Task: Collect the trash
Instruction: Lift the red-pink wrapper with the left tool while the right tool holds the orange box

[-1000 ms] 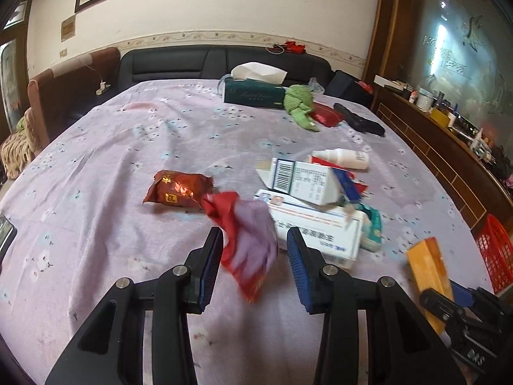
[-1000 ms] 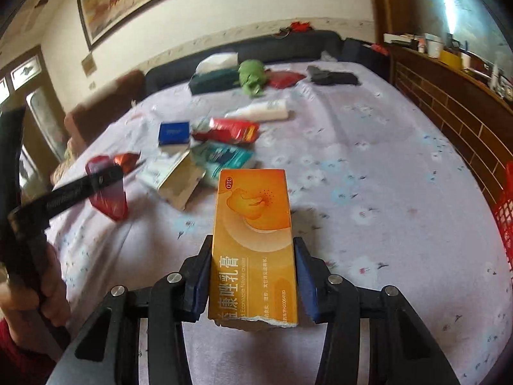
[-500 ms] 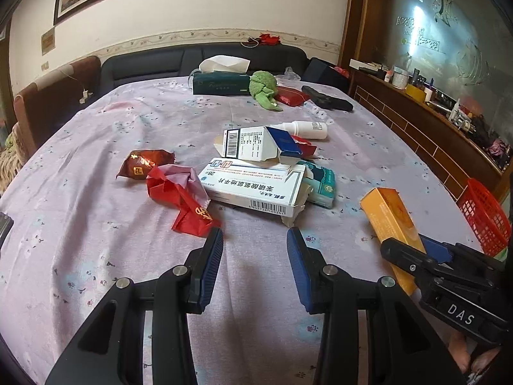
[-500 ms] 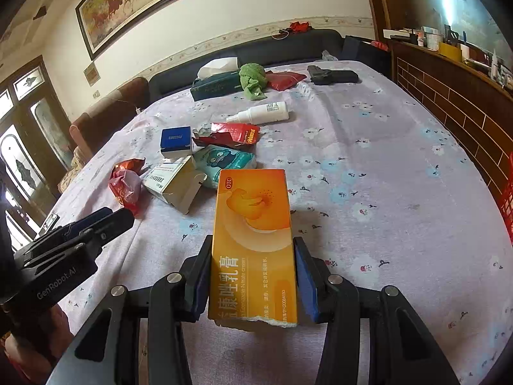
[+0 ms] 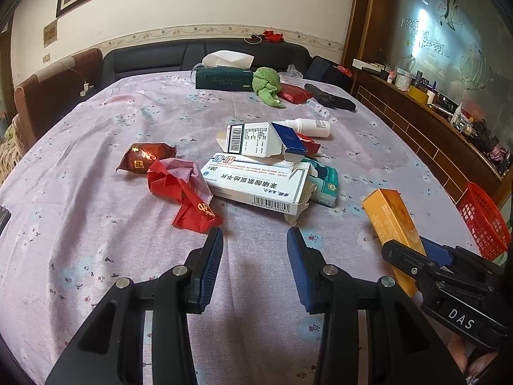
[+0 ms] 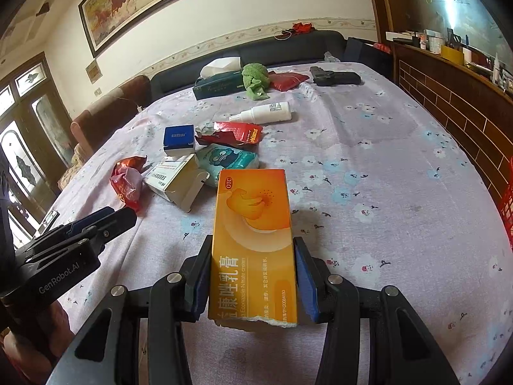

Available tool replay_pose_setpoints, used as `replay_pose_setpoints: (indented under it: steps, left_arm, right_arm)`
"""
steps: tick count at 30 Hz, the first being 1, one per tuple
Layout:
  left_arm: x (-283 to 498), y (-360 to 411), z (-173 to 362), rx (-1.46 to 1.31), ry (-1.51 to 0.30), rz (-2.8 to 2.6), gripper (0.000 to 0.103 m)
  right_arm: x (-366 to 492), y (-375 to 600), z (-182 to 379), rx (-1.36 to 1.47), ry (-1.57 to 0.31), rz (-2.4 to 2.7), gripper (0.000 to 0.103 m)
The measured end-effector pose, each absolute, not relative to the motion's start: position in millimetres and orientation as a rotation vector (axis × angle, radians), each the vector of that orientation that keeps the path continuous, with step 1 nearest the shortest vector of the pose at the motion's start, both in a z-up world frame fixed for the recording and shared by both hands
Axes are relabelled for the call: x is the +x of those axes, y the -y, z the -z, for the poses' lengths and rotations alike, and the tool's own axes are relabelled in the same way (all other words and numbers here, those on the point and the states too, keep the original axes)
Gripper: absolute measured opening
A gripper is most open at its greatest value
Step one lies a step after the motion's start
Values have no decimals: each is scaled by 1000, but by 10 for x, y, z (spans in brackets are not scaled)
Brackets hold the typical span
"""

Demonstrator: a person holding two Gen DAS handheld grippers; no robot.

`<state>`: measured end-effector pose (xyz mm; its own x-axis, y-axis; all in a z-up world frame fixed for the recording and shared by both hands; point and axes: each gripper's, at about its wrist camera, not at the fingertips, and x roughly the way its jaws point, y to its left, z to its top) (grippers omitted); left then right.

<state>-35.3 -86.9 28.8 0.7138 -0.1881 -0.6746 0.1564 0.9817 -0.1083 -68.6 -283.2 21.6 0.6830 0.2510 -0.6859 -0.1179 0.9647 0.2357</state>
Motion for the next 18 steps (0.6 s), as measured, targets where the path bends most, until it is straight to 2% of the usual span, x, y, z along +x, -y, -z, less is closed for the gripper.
replay_pose_setpoints:
  steps: [18]
  left_arm:
    - [-342, 871, -272, -38, -757, 186, 40]
  right_arm:
    - [-689, 2841, -219, 183, -786, -207, 50]
